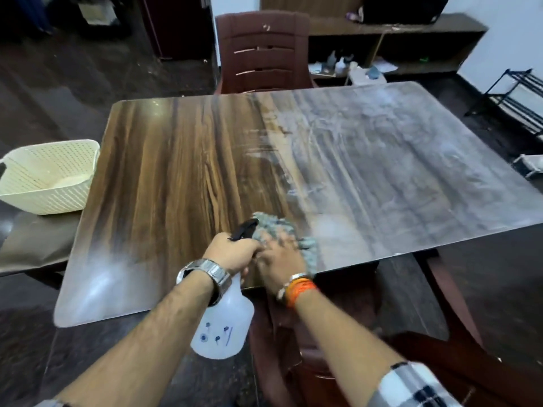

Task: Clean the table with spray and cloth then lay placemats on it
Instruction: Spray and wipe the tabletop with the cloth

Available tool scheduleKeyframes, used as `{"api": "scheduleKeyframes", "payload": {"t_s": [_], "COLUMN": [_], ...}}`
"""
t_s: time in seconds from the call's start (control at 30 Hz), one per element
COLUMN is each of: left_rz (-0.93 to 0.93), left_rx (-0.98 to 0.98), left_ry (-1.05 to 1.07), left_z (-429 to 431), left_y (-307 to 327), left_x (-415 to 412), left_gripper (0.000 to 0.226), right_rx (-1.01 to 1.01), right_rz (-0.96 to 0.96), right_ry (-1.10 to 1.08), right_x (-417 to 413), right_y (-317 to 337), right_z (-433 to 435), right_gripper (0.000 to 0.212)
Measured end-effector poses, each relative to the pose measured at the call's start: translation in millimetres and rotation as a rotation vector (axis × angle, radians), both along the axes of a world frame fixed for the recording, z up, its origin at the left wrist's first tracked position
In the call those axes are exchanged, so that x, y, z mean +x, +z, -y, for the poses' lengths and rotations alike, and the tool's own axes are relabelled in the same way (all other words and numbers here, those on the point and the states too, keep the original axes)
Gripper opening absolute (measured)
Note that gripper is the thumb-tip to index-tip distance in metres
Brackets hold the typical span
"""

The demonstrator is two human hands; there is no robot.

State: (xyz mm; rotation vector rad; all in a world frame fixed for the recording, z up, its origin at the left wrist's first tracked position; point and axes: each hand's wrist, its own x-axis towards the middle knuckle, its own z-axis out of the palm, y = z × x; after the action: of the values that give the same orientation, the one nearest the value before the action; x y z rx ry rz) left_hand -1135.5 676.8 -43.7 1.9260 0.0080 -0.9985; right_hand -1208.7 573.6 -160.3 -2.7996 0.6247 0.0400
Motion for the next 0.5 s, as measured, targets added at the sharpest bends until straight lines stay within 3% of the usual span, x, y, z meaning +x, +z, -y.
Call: {"api": "scheduleKeyframes", "payload": {"t_s": [0.07,0.17,0.33,0.5], "left_rz": [0.038,0.1,0.108,0.04], "left_rx": [0.006,0.023,0.028,0.033], "left_ry": [0.031,0.049,0.065,0.127], "left_z": [22,61,116,151], "left_y": [1,-2,6,6], "left_x": [-4,-21,-85,-130], "left_gripper": [0.023,0.03,0.022,0.019], "right_rx": [0.047,-0.015,-0.05,0.023], "right_rz": [-0.017,0.018,0.014,-0.012], "right_ry": [0.206,0.267,-0.133,-0.726], "right_x": [2,-12,-91,-185], "right_y": [4,-4,-19,-9], "right_z": [-13,36,204,327], "right_gripper": [0.052,0.047,0.048,0.051]}}
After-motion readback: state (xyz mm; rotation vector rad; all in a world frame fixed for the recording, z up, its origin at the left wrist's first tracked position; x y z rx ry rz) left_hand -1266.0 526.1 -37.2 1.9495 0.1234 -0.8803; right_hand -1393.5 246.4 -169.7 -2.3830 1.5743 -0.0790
